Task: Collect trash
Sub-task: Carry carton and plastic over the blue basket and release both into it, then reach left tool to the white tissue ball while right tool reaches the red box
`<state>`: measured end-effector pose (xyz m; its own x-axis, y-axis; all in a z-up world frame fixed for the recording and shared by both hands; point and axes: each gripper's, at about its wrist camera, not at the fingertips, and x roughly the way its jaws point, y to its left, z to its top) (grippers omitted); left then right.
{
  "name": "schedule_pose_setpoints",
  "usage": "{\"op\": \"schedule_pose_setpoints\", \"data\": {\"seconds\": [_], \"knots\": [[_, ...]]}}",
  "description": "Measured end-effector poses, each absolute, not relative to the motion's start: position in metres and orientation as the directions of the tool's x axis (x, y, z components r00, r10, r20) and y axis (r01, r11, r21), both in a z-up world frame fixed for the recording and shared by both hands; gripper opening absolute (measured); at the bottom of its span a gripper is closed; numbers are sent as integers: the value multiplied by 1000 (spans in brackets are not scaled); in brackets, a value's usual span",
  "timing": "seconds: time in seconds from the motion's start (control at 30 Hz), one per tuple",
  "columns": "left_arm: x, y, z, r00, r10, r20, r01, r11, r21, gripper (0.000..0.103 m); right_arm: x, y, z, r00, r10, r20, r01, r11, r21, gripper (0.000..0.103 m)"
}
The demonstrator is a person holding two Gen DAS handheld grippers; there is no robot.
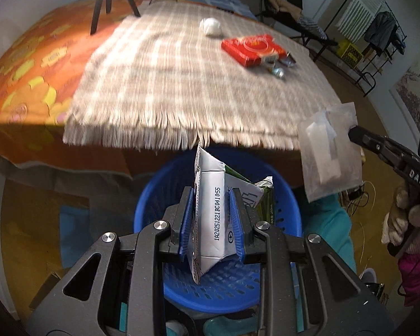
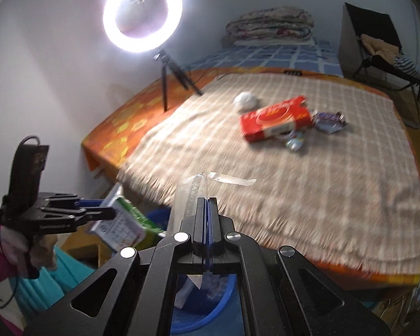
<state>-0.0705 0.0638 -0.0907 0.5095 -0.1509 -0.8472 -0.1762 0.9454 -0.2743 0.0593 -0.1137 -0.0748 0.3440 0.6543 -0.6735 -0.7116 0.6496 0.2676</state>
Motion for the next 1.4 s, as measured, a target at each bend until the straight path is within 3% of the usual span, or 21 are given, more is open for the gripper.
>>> {"op": "schedule_pose_setpoints", "data": {"seconds": [0.6, 0.7, 0.93, 1.03, 1.1, 1.13, 1.4], "knots": [[-71, 42, -139, 383, -204, -901, -141, 951, -276, 26, 22, -93, -149, 189, 623, -759, -698, 629, 342, 0], [-70, 40, -139, 379, -202, -903, -138, 953, -271, 33, 17, -89, -157, 167, 612, -773, -703, 624, 343, 0], [-66, 44, -138, 387, -189, -903, -158, 951, -266, 34, 16, -82, -174, 138, 563, -815, -693, 643, 326, 1], [-65, 47, -137, 392, -187, -901, -166, 949, -269, 34, 17, -84, -179, 135, 549, -825, -681, 656, 325, 16], [-65, 48, -136, 393, -186, -901, -169, 948, -270, 34, 18, -86, -178, 144, 552, -821, -675, 662, 326, 50], [-65, 49, -136, 394, -186, -900, -170, 948, -270, 34, 18, -89, -176, 153, 561, -813, -674, 662, 330, 55], [-53, 49, -120, 428, -174, -887, -158, 952, -263, 35, 30, -102, -163, 189, 570, -800, -652, 682, 332, 57]]}}
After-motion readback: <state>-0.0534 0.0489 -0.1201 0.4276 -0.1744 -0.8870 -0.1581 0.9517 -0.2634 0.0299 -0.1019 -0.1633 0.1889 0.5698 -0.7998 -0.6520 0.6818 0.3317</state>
